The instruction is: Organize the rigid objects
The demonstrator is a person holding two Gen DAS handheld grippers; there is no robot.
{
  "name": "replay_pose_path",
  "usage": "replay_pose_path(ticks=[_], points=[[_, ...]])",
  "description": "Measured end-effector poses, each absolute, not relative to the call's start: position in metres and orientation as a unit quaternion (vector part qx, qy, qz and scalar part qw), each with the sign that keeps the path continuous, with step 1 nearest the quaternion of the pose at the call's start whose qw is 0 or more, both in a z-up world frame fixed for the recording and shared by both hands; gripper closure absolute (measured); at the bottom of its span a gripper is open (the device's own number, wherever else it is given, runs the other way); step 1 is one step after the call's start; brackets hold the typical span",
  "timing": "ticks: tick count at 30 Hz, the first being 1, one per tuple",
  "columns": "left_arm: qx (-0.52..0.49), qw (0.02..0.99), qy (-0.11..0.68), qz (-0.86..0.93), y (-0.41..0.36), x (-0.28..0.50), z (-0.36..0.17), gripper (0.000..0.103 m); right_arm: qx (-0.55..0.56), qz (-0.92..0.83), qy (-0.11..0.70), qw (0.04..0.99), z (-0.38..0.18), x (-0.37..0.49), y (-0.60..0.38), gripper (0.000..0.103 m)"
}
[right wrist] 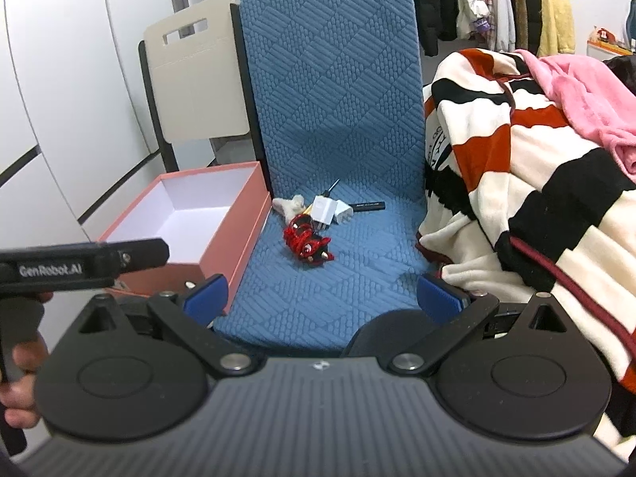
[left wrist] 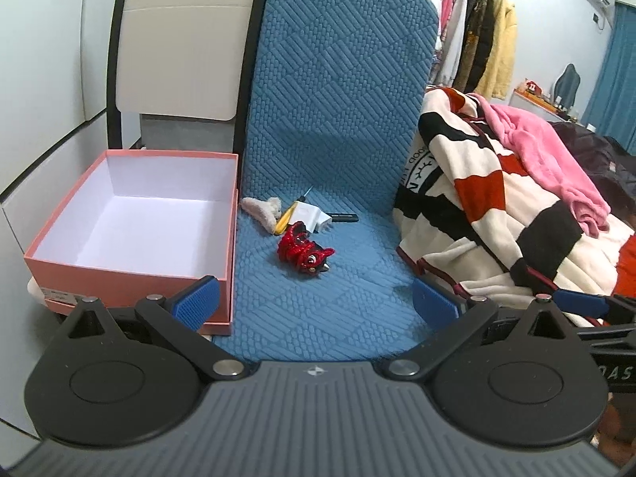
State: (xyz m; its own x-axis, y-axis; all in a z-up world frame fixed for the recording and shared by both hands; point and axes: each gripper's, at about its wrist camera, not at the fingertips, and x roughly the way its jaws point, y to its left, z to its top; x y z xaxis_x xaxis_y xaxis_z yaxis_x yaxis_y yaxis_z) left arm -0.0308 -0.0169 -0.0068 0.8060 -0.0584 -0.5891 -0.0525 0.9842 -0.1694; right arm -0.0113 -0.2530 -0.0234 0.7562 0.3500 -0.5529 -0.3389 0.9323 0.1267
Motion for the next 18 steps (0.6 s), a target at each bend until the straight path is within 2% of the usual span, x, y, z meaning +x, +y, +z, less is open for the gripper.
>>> replay_pose_path(ticks=[18], points=[[-0.090, 0.941, 0.326, -0.003, -0.015, -0.015, -0.030, 0.000, 0.007, 0.184, 0.288, 0.940, -0.029, -0.003, -0.251, 0.000]])
